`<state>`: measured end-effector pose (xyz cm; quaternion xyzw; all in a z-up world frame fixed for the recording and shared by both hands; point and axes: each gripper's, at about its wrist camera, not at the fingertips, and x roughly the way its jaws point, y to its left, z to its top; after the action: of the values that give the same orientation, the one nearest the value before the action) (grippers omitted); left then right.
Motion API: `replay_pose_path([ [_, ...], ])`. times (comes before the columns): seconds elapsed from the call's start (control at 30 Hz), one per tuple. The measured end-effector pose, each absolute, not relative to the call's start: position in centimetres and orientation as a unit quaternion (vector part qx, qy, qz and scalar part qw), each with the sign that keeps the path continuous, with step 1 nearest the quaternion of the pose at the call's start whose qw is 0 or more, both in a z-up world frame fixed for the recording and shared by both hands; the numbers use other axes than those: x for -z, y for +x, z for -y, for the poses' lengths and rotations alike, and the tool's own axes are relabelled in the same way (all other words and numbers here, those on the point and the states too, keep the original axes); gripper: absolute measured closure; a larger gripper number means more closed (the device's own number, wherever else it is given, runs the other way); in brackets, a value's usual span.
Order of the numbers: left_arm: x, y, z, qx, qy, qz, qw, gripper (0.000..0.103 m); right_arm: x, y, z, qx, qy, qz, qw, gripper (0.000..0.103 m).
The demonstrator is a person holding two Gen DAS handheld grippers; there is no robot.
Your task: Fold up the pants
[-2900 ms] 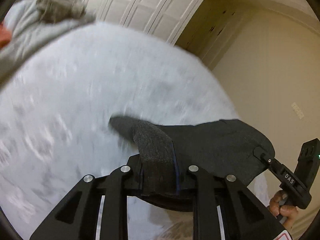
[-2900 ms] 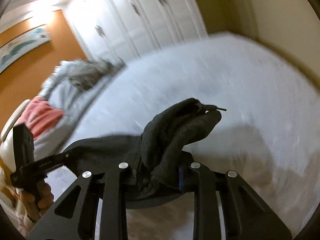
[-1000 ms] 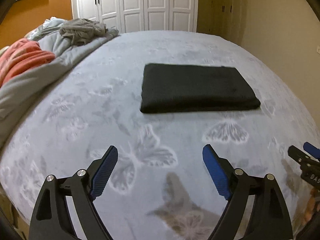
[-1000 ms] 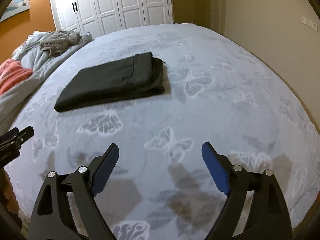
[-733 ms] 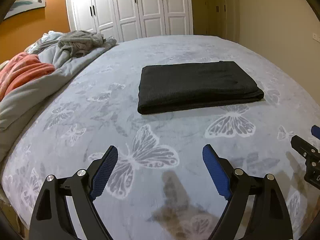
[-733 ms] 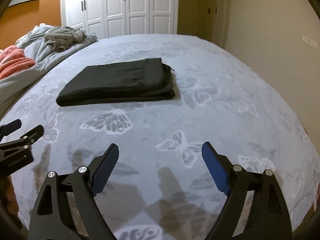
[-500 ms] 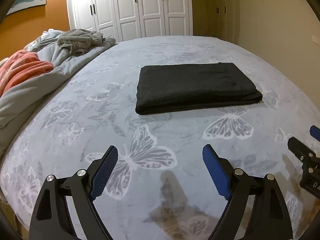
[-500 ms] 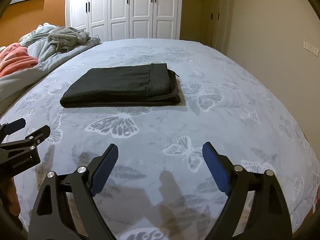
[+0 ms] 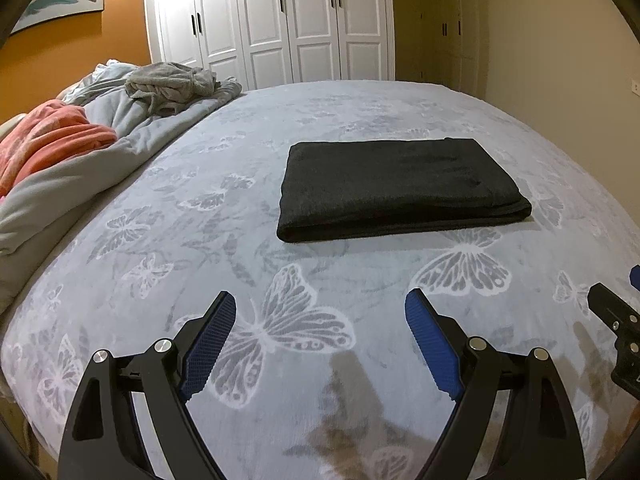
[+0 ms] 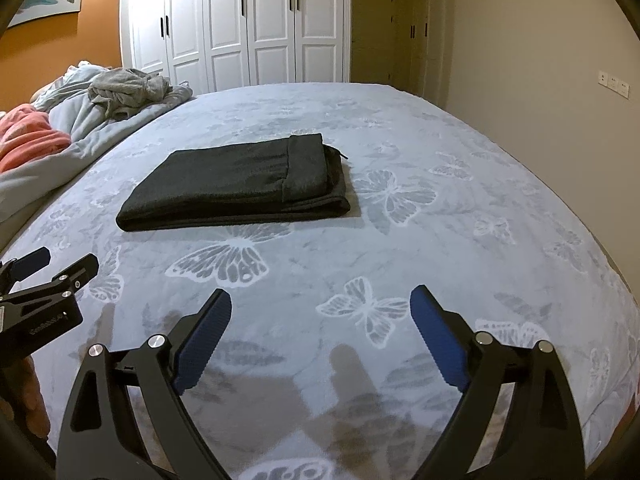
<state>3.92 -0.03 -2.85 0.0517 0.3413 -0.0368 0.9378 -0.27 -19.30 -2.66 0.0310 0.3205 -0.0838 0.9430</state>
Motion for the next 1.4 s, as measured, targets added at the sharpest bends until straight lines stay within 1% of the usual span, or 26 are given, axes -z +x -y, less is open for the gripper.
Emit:
replay_pose_path([
  [0.9,2.7,3.7,0.4,0.039,0.054,-0.332,0.941,0.019,2.6,-0.5,19.4,0.080,0.027,-0.317,0.945,0.014],
  [1.4,2.5,3.3,1.1,0.046,0.066,-0.314,0.946,0.019,2.6,-0.4,19.4,0.079,0.025,-0.318,0.945,0.013],
])
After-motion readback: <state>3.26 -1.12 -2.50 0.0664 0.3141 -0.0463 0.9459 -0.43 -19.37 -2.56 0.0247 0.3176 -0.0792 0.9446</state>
